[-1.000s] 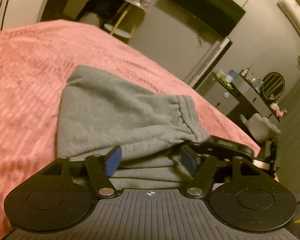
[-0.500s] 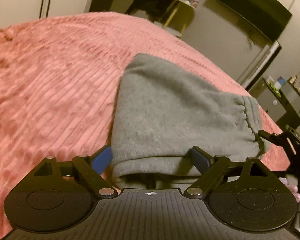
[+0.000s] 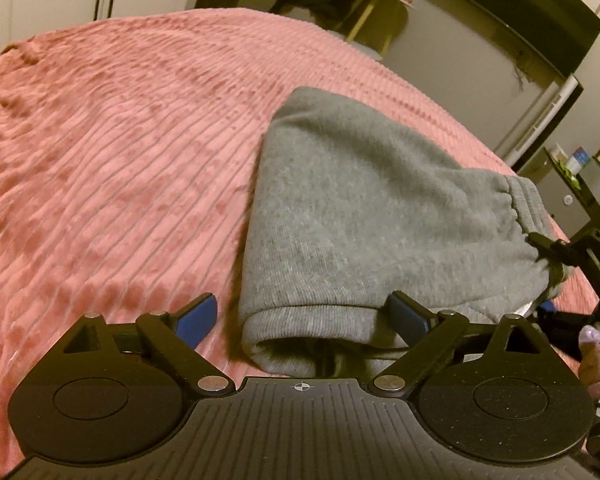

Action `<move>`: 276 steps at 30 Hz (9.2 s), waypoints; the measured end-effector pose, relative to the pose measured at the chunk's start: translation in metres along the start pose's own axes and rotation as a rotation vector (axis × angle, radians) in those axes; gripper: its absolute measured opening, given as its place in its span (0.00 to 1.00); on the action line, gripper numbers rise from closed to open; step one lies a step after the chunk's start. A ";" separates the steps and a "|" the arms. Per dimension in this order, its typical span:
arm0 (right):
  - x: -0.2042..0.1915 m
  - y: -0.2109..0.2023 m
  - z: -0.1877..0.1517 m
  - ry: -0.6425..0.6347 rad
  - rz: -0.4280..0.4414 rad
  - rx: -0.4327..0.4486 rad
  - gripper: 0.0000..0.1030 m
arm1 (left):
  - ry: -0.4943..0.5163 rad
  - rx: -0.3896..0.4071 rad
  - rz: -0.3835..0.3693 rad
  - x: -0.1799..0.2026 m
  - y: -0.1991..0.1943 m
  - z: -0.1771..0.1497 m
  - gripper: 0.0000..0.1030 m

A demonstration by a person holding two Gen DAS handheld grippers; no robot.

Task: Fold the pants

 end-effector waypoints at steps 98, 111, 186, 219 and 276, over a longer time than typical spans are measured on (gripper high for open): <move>-0.022 -0.036 0.015 -0.442 -0.253 0.028 0.79 | 0.285 -0.020 0.035 0.053 0.033 0.094 0.94; 0.026 0.018 0.045 -0.332 -0.014 -0.282 0.63 | 0.183 -0.230 -0.183 0.004 0.083 0.095 0.92; -0.054 -0.107 -0.108 -0.666 -0.529 0.038 0.96 | 0.352 0.144 0.217 0.074 -0.054 -0.033 0.99; -0.058 -0.048 -0.106 -0.736 -0.555 0.159 0.96 | 0.369 0.063 0.267 0.067 -0.010 -0.017 1.00; -0.056 -0.047 -0.108 -0.720 -0.547 0.138 0.96 | 0.368 0.033 0.275 0.065 -0.007 -0.020 1.00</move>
Point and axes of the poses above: each gripper's, at about its wrist camera, not at the fingertips, and y roughly the way its jaws point, x to its right, z to its top, the point moved 5 cm from there along y, roughly the way its jaws point, and after that the axes turned 8 degrees about -x, right-handed, at the moved point
